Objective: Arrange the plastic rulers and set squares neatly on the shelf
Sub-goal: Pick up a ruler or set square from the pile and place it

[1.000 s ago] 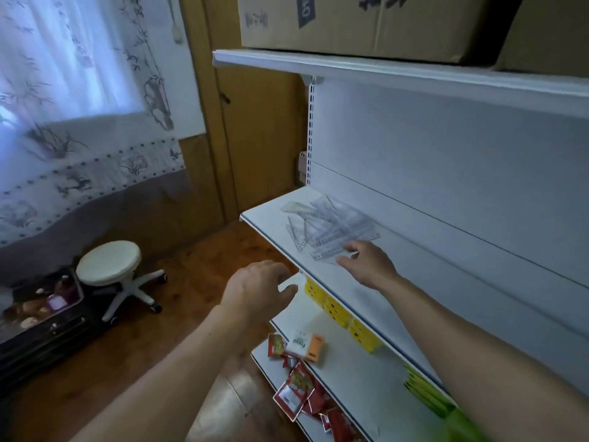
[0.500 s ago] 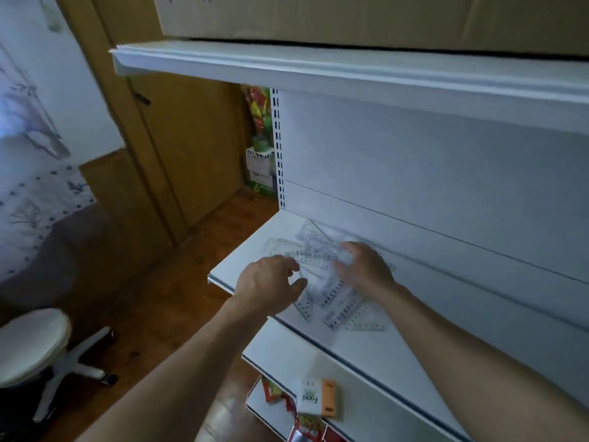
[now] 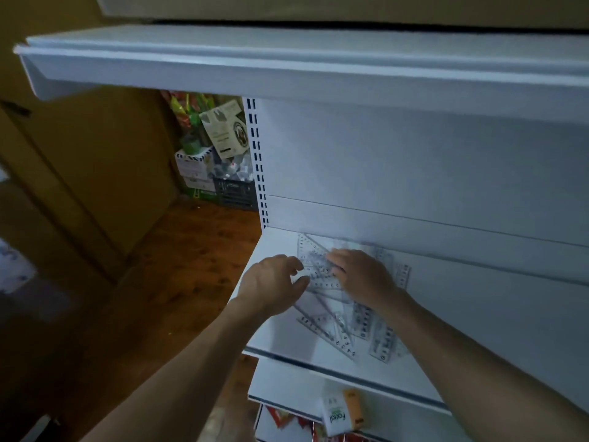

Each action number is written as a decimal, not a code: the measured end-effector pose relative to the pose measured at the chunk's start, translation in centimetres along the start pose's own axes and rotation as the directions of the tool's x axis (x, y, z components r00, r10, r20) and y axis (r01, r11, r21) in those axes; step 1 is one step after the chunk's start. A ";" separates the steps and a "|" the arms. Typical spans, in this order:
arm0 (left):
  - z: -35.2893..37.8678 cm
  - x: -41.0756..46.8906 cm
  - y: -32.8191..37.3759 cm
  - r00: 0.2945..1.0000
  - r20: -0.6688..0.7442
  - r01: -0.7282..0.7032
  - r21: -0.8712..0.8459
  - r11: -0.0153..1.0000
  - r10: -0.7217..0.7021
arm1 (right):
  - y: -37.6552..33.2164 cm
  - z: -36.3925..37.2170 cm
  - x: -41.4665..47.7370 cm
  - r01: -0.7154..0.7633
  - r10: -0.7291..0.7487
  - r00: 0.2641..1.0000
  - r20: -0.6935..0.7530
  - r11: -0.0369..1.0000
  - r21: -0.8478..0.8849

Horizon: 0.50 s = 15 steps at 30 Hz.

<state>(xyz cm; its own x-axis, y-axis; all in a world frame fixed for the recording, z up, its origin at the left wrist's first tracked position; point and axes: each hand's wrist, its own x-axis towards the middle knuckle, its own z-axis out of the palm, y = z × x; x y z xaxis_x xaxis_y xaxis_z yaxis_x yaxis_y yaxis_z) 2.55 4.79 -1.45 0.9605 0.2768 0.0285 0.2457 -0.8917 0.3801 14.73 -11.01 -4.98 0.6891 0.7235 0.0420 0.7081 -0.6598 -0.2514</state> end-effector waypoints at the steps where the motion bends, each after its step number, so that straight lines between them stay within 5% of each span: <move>1: 0.1 0.2 -0.2 1.000 0.012 -0.011 -0.007 1.000 0.011 | -0.1 -0.1 -0.1 0.004 -0.005 1.000 -0.025 1.000 -0.021; 9: -0.1 1.1 -1.1 0.994 0.044 -0.095 -0.045 0.994 0.097 | -0.6 -1.8 -0.3 -0.019 0.018 0.987 -0.157 1.000 -0.009; 15: -0.2 1.5 -1.4 0.992 0.063 -0.101 -0.154 0.983 0.112 | -0.9 -3.3 0.5 -0.019 0.192 0.859 -0.475 0.938 0.345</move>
<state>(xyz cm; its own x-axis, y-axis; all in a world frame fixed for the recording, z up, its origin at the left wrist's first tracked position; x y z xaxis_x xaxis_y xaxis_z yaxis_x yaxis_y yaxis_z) 3.57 6.52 -1.71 0.9883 0.1521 0.0123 0.1243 -0.8490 0.5135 14.94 -10.75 -1.51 0.8011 0.3979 0.4472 0.5981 -0.5628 -0.5706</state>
